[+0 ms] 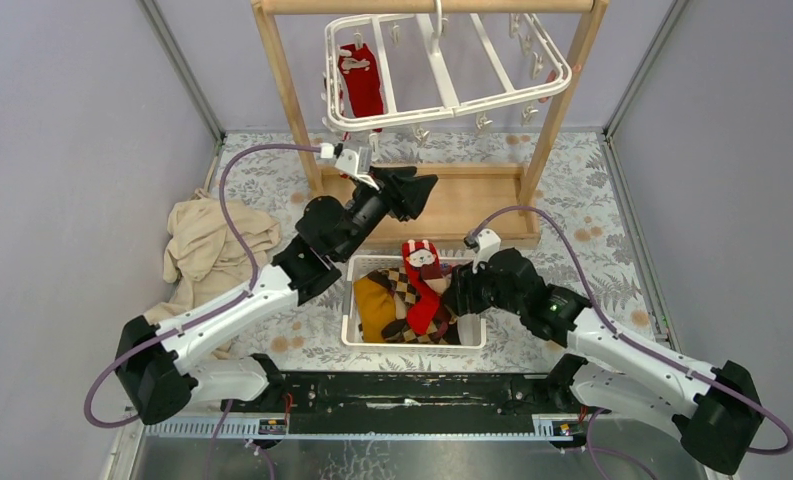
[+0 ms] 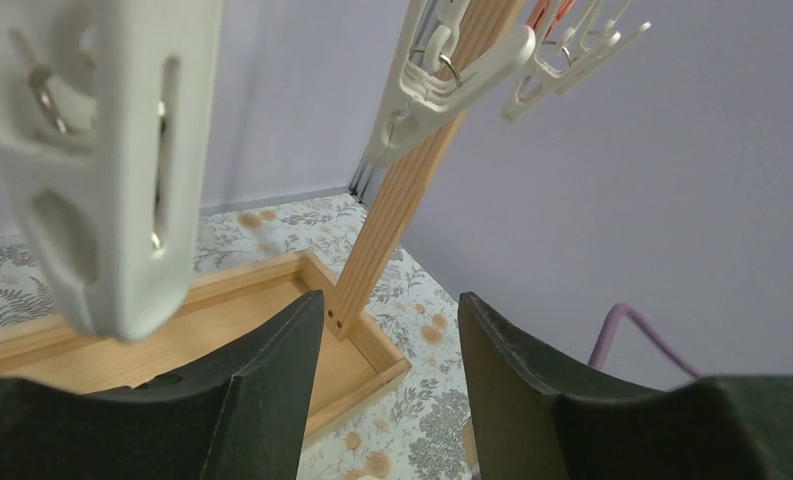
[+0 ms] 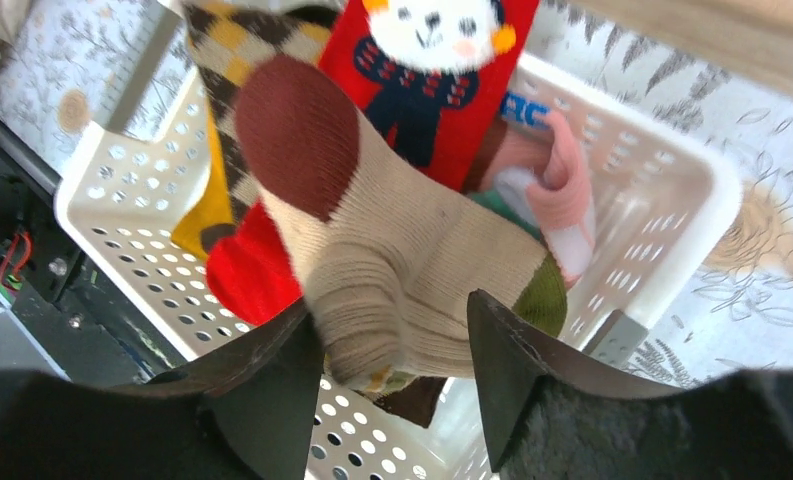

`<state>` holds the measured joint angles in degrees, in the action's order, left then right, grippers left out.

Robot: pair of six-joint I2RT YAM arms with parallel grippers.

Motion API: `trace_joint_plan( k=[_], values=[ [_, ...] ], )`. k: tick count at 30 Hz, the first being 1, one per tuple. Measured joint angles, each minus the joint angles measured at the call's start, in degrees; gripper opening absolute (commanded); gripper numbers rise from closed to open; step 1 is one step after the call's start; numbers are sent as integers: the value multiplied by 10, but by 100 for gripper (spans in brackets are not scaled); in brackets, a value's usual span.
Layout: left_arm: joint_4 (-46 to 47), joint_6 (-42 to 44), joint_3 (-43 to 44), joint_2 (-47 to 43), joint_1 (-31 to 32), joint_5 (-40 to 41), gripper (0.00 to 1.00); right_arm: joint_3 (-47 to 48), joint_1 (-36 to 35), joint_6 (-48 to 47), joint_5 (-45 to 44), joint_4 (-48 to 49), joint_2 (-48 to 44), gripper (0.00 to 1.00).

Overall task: Remove the socks clipped to the hanger
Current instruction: Place the sock in the bin, then remove the sock from the hanger.

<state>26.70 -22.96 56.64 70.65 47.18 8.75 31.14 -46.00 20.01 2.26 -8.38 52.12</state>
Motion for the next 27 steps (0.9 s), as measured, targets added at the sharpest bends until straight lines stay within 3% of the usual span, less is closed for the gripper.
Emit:
trace_joint_plan(
  k=[6,15,21,27],
  values=[
    [-12,4,-42,-61,0,3,61,91,0,-20,-26,-31,-19,63],
    [-60,-3,-158,-184,0,64,61,191,0,-58,-64,3,-19,62],
    [-93,-23,-229,-241,0,108,62,254,0,-70,-72,44,32,58],
    [-104,-48,-271,-250,0,131,62,258,-3,-75,-74,87,71,59]
  ],
)
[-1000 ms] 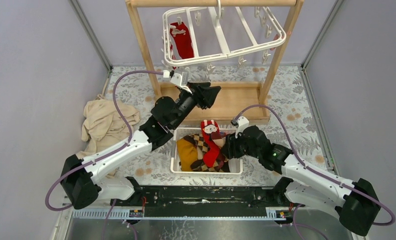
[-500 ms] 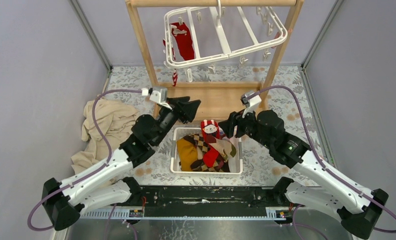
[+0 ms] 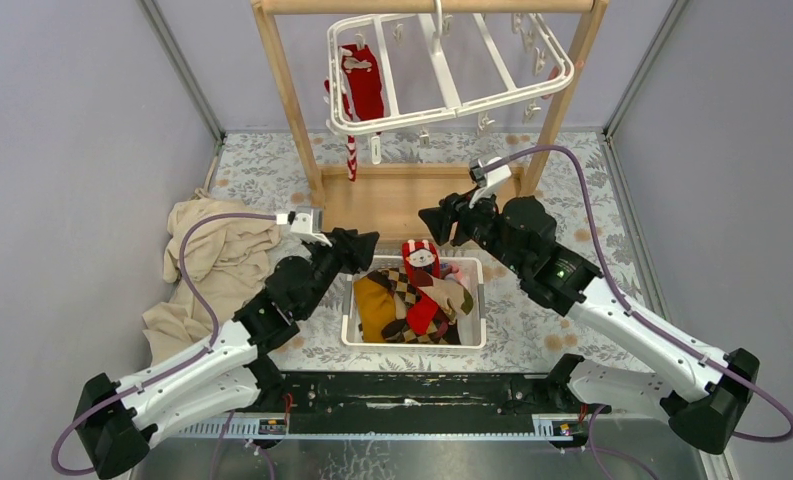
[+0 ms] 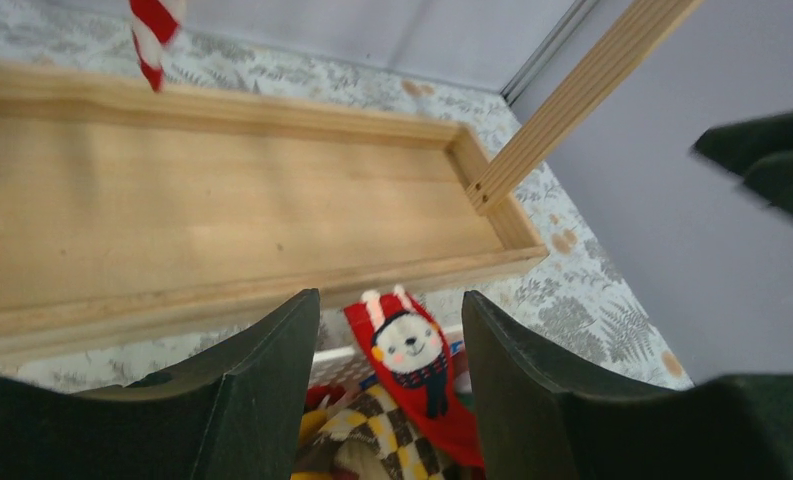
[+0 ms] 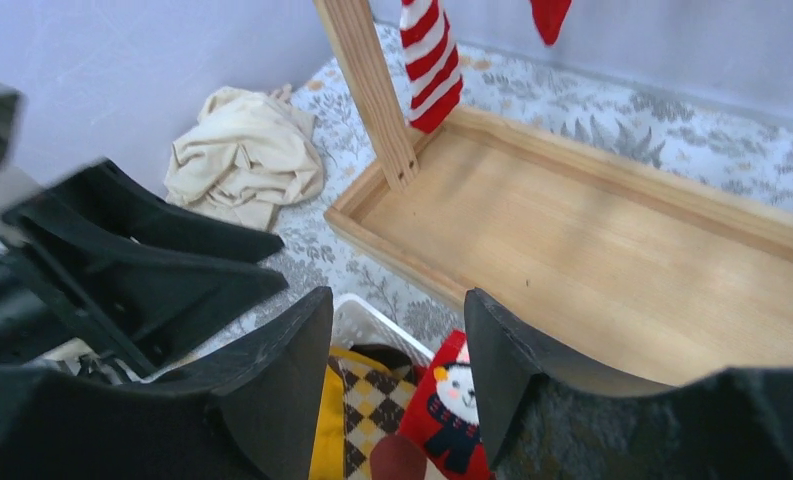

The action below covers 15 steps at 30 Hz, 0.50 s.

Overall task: Remove the socks clipped to the hanger
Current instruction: Remove the sock from the hanger.

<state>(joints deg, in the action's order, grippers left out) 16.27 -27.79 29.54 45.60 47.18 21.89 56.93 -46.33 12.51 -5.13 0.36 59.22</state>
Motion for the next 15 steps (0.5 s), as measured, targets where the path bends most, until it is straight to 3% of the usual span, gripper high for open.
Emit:
trace_joint_plan(
  k=[15],
  values=[
    [-8,-34,-37,-9,0,4,62,-73,-51,-115,-96,323,21,57]
  ],
)
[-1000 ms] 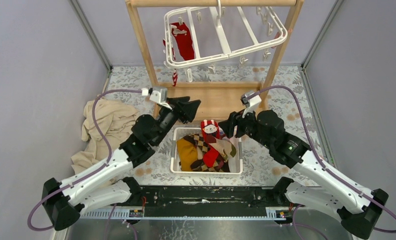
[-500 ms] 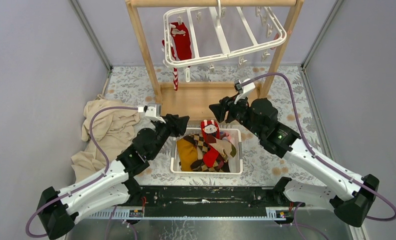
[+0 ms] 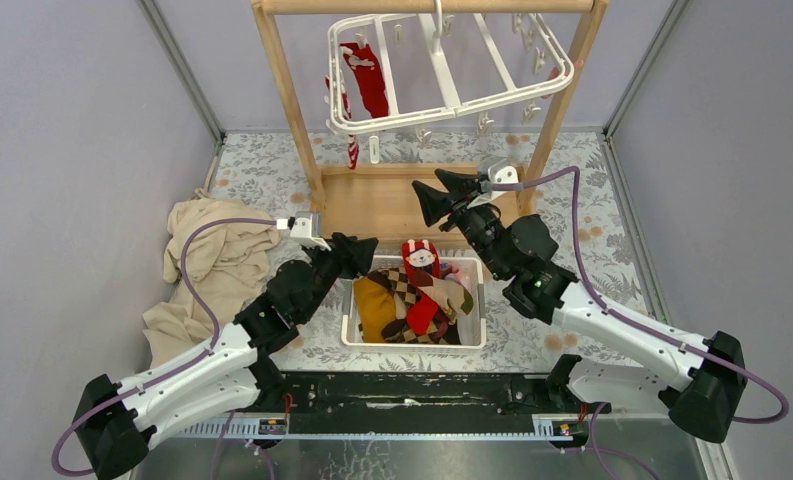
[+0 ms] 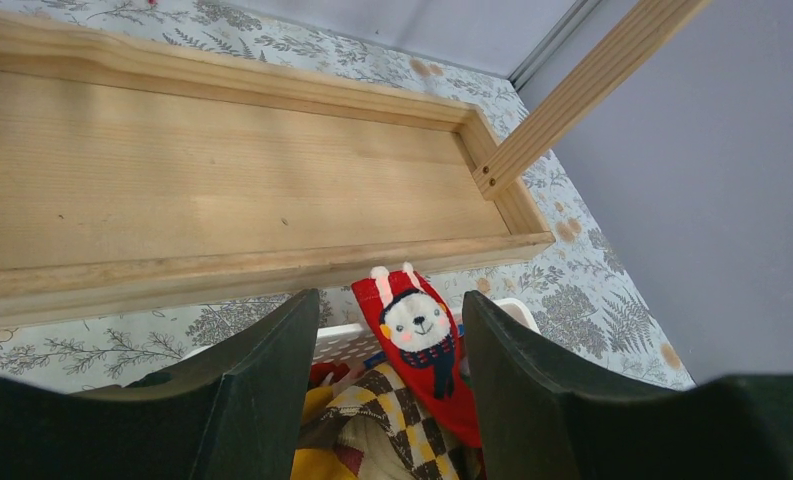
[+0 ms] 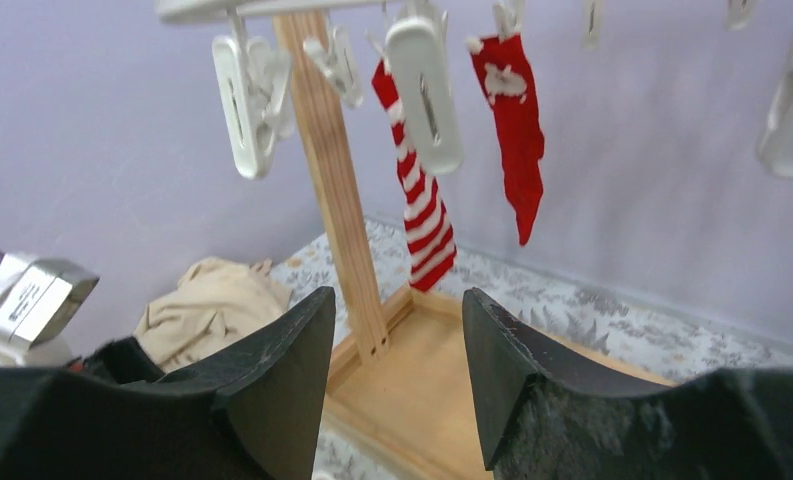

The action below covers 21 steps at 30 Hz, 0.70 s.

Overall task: Remove the socks clipped to the hanger
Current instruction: Remove the sock from the hanger.

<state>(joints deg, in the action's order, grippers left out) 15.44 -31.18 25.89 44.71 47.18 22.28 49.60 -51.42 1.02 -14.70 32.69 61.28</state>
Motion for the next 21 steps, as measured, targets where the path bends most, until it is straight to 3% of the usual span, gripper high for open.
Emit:
trace_joint_plan(
  k=[5,15,21],
  values=[
    [0,0,0,1,0,0,62,3,-4,-30,-39,73,28,59],
    [0,0,0,3,0,0,62,100,-5,-71,-68,122,102,60],
    [0,0,0,2,0,1,62,158,-5,-87,-71,130,145,39]
  ],
)
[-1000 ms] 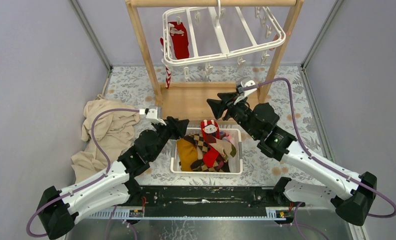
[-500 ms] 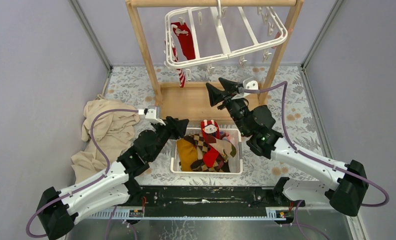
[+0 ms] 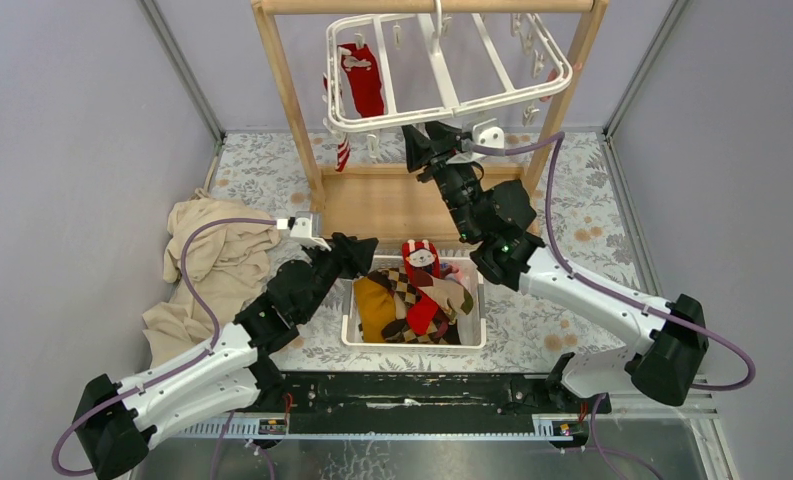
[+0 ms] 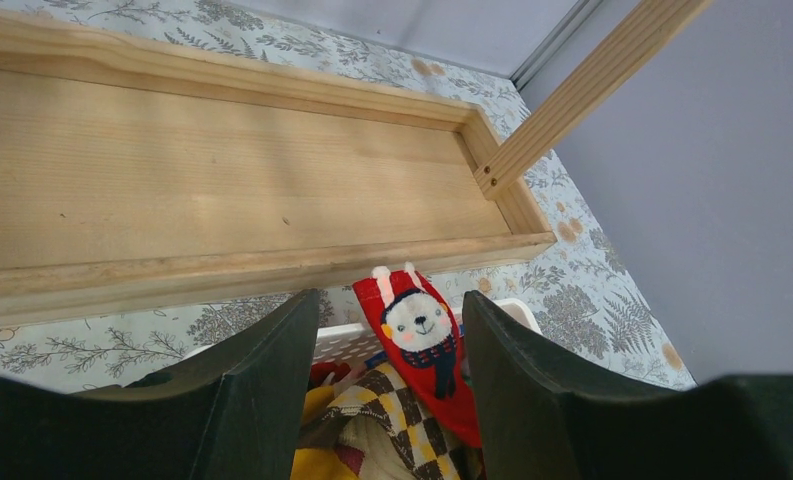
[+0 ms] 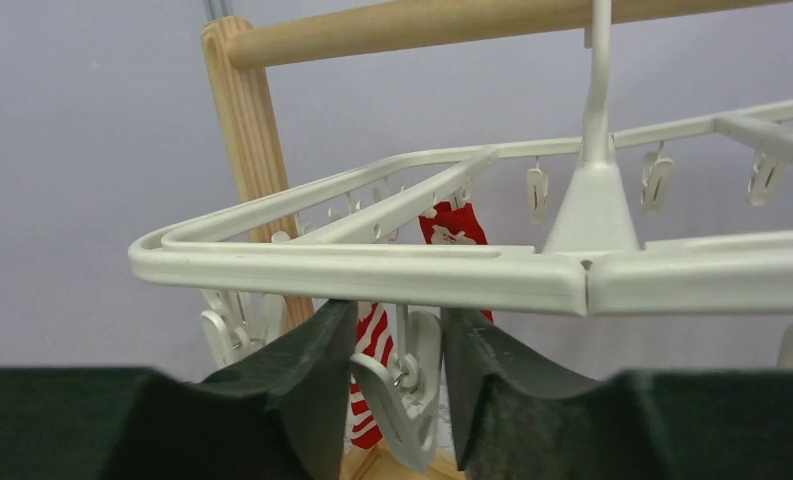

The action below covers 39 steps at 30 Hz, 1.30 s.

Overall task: Remove the socks clipped to the hanger
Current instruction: Remove the sock from the hanger.

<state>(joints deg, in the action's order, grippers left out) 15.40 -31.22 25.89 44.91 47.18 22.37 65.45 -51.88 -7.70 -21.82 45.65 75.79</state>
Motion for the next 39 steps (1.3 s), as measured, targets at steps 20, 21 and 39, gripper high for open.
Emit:
trace_joint_plan(
  k=[20,21,39],
  values=[
    [-13,-1,0,-8,0,10,62,37,52,58,20,-75,-21,20],
    [-13,-1,0,-8,0,10,62,32,69,79,34,-80,-31,20],
    [-14,-2,0,-6,0,10,62,17,274,322,203,-99,-50,20]
  ],
)
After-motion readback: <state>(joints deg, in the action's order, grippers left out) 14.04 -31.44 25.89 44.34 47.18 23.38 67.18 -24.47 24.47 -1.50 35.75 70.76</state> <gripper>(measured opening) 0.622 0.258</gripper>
